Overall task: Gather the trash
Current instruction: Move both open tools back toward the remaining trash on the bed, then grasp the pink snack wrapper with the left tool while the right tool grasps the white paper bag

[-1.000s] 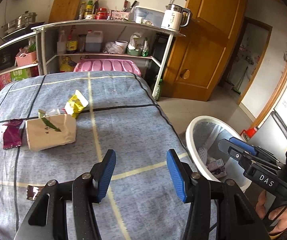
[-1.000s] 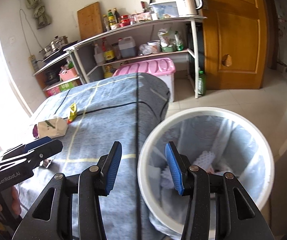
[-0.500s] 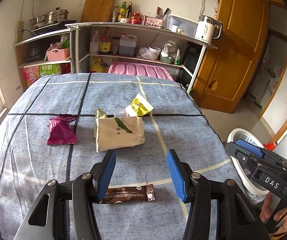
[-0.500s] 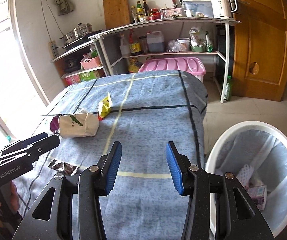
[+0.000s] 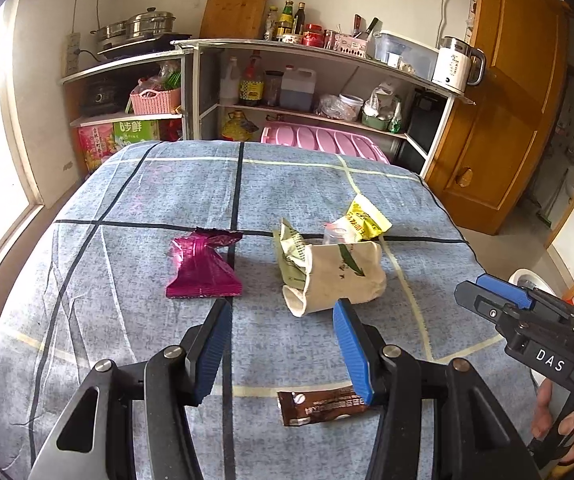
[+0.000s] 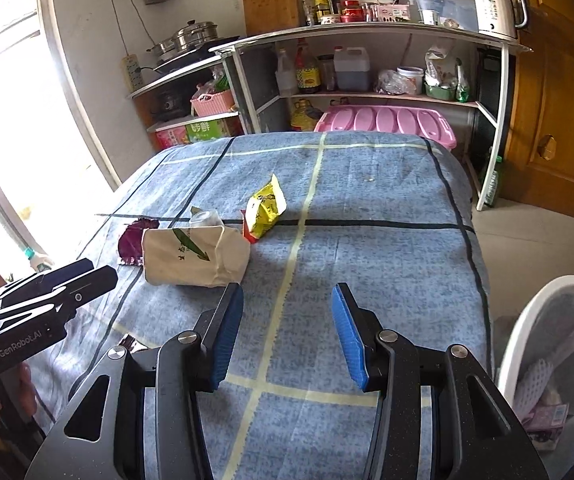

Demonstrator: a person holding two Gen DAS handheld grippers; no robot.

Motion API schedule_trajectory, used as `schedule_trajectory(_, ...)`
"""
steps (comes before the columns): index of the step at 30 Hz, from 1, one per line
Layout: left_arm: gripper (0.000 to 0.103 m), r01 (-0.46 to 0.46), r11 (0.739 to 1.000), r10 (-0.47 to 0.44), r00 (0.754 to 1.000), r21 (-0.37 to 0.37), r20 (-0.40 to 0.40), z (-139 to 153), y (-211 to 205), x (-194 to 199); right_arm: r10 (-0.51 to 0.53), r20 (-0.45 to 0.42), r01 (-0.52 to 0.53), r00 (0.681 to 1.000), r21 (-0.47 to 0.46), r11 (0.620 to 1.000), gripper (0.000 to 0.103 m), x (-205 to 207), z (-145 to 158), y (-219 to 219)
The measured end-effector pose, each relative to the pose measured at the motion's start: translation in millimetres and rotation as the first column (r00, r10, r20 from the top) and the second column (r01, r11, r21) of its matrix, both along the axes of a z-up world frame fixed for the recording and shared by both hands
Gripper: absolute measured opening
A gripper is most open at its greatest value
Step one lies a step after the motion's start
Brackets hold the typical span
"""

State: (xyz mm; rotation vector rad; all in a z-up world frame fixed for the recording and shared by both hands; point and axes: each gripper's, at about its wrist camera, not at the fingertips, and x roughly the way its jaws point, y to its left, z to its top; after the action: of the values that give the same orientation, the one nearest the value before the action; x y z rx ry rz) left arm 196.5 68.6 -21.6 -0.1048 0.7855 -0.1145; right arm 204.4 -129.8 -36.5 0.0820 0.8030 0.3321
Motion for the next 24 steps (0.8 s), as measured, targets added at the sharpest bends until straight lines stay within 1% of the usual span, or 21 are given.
schedule_trajectory(2,0.053,-0.017,1.000,0.017,1.000,-0.006,-0.004,-2.4,11.2,3.8,0.015,-0.002,-0.015,1.000,0.002,1.000,0.059,6.6,-2.4,6.8)
schedule_trajectory(3,0.053,-0.025,1.000,0.025,1.000,-0.003,-0.003,-3.4,16.2,5.9,0.025,-0.003,-0.025,1.000,0.006,1.000,0.060,9.9,-3.6,9.9)
schedule_trajectory(6,0.059,-0.050,0.999,0.050,0.999,-0.014,-0.016,-8.2,32.4,15.1,0.050,-0.008,-0.050,0.999,0.018,0.999,0.060,19.3,-6.3,16.9)
schedule_trajectory(8,0.059,-0.066,0.997,0.065,0.997,-0.032,-0.029,-12.0,42.6,20.3,0.064,-0.011,-0.064,0.998,0.029,0.998,0.060,24.5,-7.5,21.4)
schedule_trajectory(10,0.059,-0.073,0.997,0.072,0.997,-0.027,-0.031,-13.8,48.5,25.1,0.093,0.001,-0.093,0.996,0.052,0.994,0.060,30.1,-6.0,26.0)
schedule_trajectory(13,0.059,-0.075,0.997,0.074,0.997,-0.033,-0.032,-16.1,54.5,30.9,0.133,0.017,-0.134,0.991,0.087,0.987,0.060,41.2,-3.0,33.9)
schedule_trajectory(15,0.059,-0.081,0.996,0.080,0.996,-0.040,-0.035,-16.2,57.3,35.9,0.145,0.019,-0.146,0.989,0.093,0.985,0.060,48.8,-2.9,39.6)
schedule_trajectory(17,0.059,-0.078,0.996,0.077,0.996,-0.045,-0.034,-17.1,58.4,41.8,0.183,0.021,-0.184,0.983,0.103,0.978,0.060,56.3,-4.0,45.0)
schedule_trajectory(19,0.059,-0.073,0.996,0.070,0.996,-0.056,-0.049,-20.1,59.2,47.6,0.220,0.003,-0.219,0.975,0.116,0.969,0.060,62.1,-9.3,49.1)
schedule_trajectory(21,0.059,-0.075,0.996,0.072,0.996,-0.051,-0.060,-22.8,59.5,51.9,0.250,-0.014,-0.246,0.968,0.120,0.962,0.060,64.5,-15.2,51.9)
schedule_trajectory(24,0.059,-0.077,0.996,0.074,0.995,-0.048,-0.066,-26.2,60.7,55.4,0.285,-0.031,-0.279,0.958,0.126,0.952,0.060,59.1,-21.6,53.2)
